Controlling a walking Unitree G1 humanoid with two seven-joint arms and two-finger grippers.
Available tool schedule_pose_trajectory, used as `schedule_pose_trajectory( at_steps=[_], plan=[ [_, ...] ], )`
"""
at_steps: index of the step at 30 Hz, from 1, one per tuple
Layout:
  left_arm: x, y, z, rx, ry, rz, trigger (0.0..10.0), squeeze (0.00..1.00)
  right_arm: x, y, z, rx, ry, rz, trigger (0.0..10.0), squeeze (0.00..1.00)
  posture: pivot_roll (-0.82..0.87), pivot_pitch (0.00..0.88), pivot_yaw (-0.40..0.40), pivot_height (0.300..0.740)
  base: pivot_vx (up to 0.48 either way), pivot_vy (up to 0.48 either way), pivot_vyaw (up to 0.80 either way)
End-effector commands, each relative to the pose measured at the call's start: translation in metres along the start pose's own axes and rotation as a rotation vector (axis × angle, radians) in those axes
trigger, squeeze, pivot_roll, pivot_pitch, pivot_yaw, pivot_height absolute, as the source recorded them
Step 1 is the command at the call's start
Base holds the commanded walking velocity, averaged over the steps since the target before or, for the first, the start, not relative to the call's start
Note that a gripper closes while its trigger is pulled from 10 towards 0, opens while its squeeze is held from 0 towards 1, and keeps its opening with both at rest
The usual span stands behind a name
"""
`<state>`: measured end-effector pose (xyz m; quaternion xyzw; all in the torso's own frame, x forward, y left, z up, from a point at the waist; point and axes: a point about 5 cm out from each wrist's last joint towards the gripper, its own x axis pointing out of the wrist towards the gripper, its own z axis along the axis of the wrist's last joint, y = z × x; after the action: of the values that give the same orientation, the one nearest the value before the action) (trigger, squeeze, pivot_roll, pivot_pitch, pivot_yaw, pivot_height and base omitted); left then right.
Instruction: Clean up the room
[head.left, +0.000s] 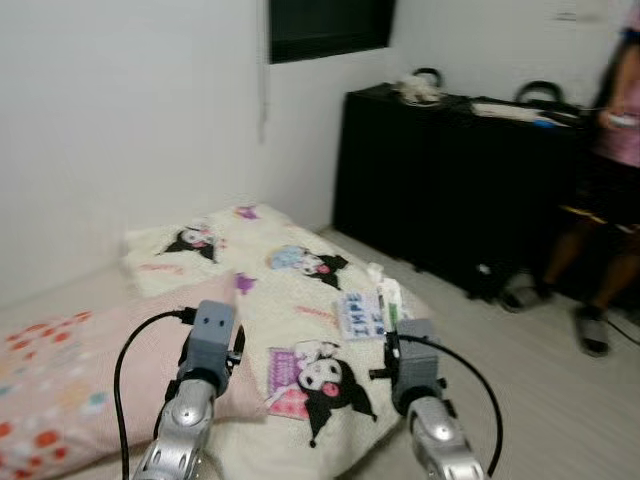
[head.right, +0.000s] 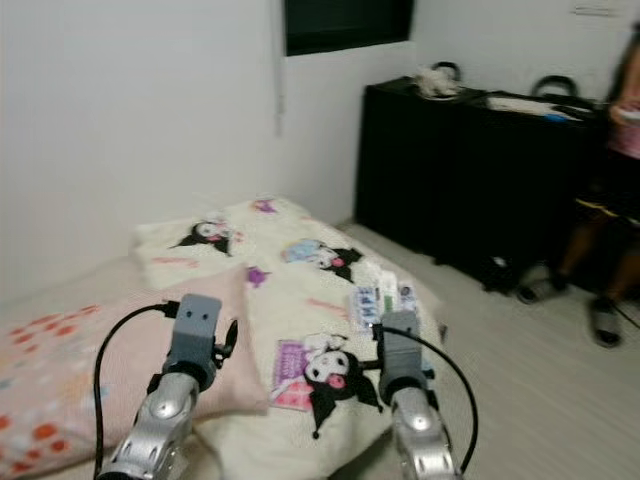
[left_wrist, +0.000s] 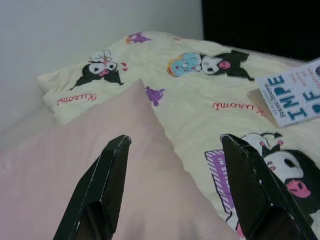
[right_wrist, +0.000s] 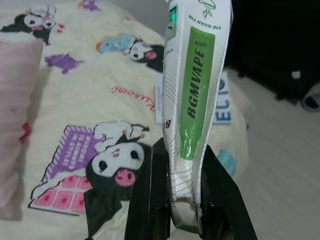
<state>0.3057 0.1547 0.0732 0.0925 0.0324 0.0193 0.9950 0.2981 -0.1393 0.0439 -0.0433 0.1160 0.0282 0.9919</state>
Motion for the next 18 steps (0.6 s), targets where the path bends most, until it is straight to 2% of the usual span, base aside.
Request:
schedule_pose_trajectory(
  at_steps=[1,4,13,18],
  plan=[
    [-0.0012,0.0016,-0.0010,0.010,0.005,0.005,10.0,0.00,-0.0009,-0.0014,-0.0034,-0.020,0.009,-0.011,10.0,0.00,-0.02,0.017,0.010,0.740,0.000,0.000,-0.80],
    [-0.0012,0.0016,-0.0009,0.013,0.004,0.001,10.0,0.00,-0.0010,-0.0016,-0.0041,-0.052,0.011,-0.014,10.0,0.00,-0.03,0.021,0.016,0.740,0.000,0.000,-0.80],
    [0.0020,0.0012,0.0013,0.013,0.000,-0.003,10.0,0.00,-0.0012,0.0013,-0.0014,-0.023,0.002,-0.005,10.0,0.00,-0.03,0.024,0.016,0.740,0.000,0.000,-0.80],
    [0.0020,-0.0004,0.0014,0.013,-0.001,-0.006,10.0,0.00,-0.0008,0.0006,-0.0016,-0.039,0.009,-0.005,10.0,0.00,-0.04,0.025,0.016,0.740,0.000,0.000,-0.80]
  ],
)
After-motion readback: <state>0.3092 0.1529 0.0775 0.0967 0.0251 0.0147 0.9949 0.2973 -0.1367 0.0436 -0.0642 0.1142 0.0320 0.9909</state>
